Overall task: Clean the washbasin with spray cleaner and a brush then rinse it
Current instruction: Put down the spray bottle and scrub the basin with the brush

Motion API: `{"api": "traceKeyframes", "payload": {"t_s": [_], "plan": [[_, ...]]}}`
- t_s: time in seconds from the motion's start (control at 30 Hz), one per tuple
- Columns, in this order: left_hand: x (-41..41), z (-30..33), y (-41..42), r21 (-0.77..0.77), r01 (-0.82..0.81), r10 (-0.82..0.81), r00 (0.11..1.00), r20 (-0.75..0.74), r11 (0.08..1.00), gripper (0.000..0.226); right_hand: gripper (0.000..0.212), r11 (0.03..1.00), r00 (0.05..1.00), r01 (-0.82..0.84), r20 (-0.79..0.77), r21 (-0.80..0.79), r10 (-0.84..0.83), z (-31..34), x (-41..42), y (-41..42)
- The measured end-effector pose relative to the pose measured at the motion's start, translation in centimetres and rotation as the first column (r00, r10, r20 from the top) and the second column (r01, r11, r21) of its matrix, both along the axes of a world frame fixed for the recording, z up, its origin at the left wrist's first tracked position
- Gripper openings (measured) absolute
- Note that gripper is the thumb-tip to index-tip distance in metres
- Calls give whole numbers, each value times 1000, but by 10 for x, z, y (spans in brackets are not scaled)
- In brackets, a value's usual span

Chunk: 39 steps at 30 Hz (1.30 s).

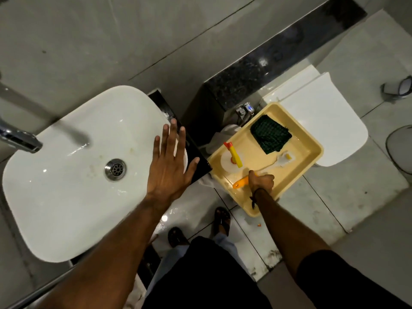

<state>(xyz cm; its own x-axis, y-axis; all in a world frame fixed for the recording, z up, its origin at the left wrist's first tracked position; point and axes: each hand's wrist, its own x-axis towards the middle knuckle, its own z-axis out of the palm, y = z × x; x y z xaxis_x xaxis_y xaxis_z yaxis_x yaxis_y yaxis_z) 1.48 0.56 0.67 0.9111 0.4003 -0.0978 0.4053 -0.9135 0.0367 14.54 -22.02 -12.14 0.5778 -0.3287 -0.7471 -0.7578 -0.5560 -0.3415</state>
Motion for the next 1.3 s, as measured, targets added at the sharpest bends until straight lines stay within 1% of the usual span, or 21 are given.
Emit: {"api": "traceKeyframes", "payload": {"t_s": [0.03,0.1,0.2,0.3,0.37,0.4,0.47,0.5,0.6,0.63,0.7,0.77,0.87,0.97,1.03,1.07,1.1,1.13,1.2,1.27,1.3], "plan": [[0,-1,0,3,-2,2,1000,3,1000,85,69,998,997,58,-49,32,-57,-5,2,2],[-1,-3,-1,17,-6,6,1000,5,1000,85,62,996,993,54,-111,67,-46,-16,5,6],[0,-6,0,15,-3,3,999,36,1000,85,52,999,994,-15,-108,44,20,-26,5,8],[-3,-9,1,20,23,-24,995,93,1000,82,46,999,997,-51,-65,6,51,-23,-7,1],[-4,-11,1,36,53,-57,989,135,998,79,43,997,997,-79,-10,-24,79,-15,-21,-8],[-5,-10,1,44,67,-73,986,151,997,78,41,994,993,-105,41,-44,106,-7,-30,-14],[-4,-7,1,53,81,-89,983,162,995,78,36,978,965,-187,166,-98,201,11,-48,-26],[-5,-3,-1,49,82,-89,982,167,995,78,34,963,936,-238,237,-124,262,22,-58,-31],[-17,5,-3,37,46,-52,981,188,998,78,31,911,796,-393,450,-124,405,56,-90,-38],[-24,5,-2,36,26,-32,981,194,999,76,30,878,735,-465,504,-114,454,67,-98,-37],[-49,5,3,29,15,-21,978,210,999,74,29,774,598,-626,575,-99,558,92,-113,-30],[-83,2,18,9,11,-13,974,227,1000,73,30,636,453,-764,607,-114,653,117,-125,-14],[-141,-4,48,-26,-53,57,968,243,998,74,37,433,256,-889,623,-149,739,151,-138,21],[-201,-9,77,-61,-151,161,957,241,987,76,50,237,73,-952,608,-194,790,178,-151,61],[-230,-6,89,-89,-245,259,936,239,965,77,52,151,-2,-963,567,-222,823,191,-157,90],[-241,-4,93,-106,-296,314,918,241,949,77,50,126,-16,-966,541,-224,841,197,-160,106],[-250,-1,97,-122,-340,360,899,248,932,77,47,118,-10,-969,513,-216,858,203,-164,124],[-256,2,99,-139,-372,396,883,252,918,77,43,131,15,-970,489,-204,872,206,-164,139],[-270,3,105,-165,-432,461,852,246,887,77,39,198,94,-963,462,-183,882,210,-167,171],[-279,2,112,-195,-480,515,826,229,855,78,38,315,229,-943,481,-106,846,211,-172,202],[-281,1,113,-209,-495,534,815,225,844,79,37,355,286,-934,493,-49,821,211,-177,215]]}}
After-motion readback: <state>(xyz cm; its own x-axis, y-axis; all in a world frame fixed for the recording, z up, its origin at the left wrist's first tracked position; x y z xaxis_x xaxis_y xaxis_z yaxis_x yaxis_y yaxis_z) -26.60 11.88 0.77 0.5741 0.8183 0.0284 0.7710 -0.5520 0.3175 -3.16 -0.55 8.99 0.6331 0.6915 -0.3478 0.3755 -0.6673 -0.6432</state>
